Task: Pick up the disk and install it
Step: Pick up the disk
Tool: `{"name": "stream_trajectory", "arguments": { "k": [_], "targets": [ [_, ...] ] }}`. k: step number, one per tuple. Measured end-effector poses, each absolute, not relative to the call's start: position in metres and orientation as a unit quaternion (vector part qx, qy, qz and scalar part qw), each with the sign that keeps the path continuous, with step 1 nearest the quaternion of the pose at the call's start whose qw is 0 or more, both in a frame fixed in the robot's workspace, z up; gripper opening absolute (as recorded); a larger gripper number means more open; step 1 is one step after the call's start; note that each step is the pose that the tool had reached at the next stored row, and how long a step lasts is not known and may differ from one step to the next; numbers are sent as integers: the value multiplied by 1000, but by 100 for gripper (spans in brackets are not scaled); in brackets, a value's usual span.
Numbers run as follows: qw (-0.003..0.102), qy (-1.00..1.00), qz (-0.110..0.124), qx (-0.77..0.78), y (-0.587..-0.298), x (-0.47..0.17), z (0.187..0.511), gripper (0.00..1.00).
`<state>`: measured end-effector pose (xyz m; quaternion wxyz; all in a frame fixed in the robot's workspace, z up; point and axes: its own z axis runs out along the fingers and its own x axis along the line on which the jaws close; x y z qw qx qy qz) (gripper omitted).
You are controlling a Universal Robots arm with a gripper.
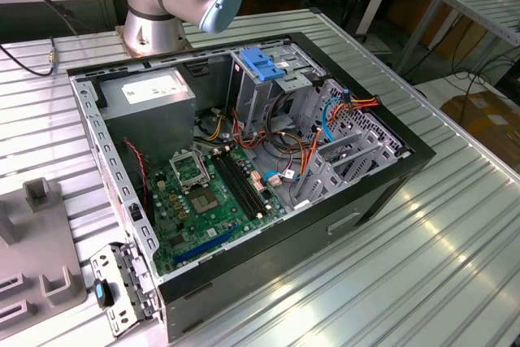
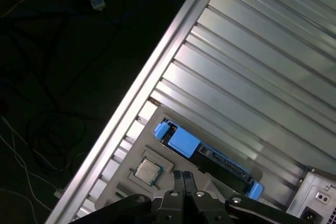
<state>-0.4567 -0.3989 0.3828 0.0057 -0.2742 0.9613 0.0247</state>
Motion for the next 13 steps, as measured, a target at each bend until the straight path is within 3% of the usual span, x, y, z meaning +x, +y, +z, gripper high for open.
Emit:
{"name": "stream_trajectory", "arguments": {
  "k": [13],
  "targets": [
    [5,952,25,-306,-399,-457,383,11]
  ]
}}
